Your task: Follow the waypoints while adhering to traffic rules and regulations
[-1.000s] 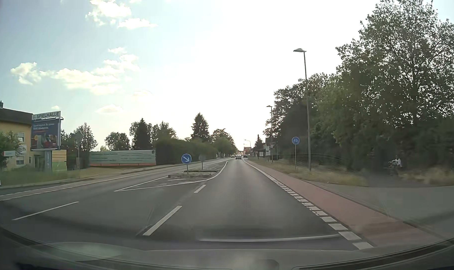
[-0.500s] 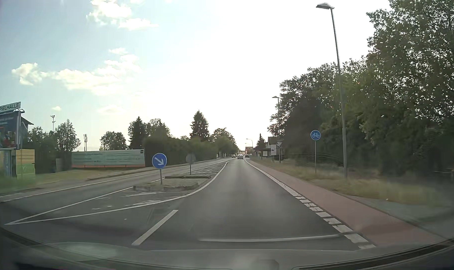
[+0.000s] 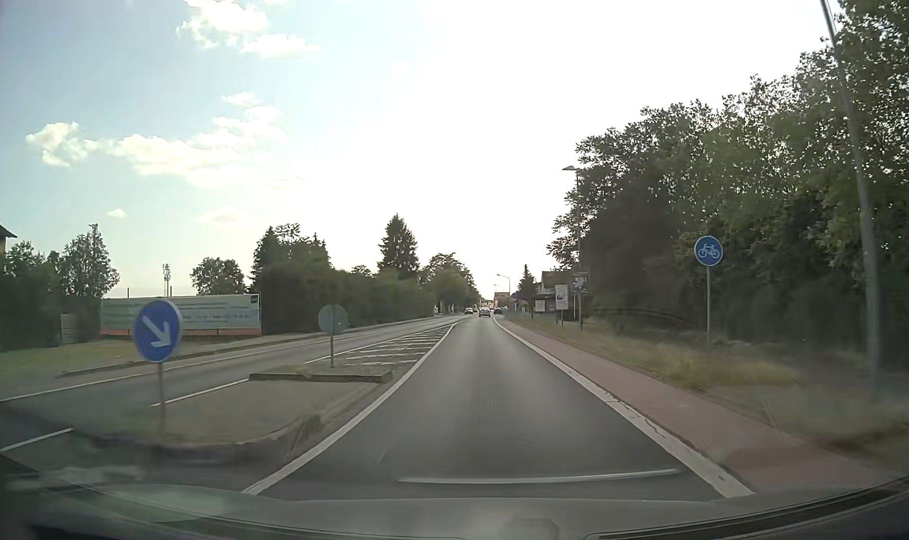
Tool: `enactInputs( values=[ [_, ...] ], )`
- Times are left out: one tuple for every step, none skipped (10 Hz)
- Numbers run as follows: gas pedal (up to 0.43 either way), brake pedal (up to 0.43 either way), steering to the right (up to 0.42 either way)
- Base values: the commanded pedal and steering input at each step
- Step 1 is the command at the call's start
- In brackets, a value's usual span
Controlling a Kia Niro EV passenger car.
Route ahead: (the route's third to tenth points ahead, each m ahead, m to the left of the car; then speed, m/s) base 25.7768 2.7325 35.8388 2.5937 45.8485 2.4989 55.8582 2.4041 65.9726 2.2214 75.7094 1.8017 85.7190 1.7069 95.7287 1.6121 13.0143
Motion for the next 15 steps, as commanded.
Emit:
enactInputs(
  values=[
    [0.000,0.030,-0.004],
    [0.000,0.030,-0.004],
    [0.000,0.030,-0.003],
    [0.000,0.030,-0.003],
    [0.000,0.030,-0.003],
    [0.000,0.030,-0.003],
    [0.000,0.030,-0.003],
    [0.000,0.030,-0.003],
    [0.000,0.030,-0.004],
    [0.000,0.030,-0.004],
    [0.000,0.030,-0.003],
    [0.000,0.030,-0.003],
    [0.000,0.030,-0.003],
    [0.000,0.030,-0.004],
    [0.000,0.030,-0.004]
  ],
)
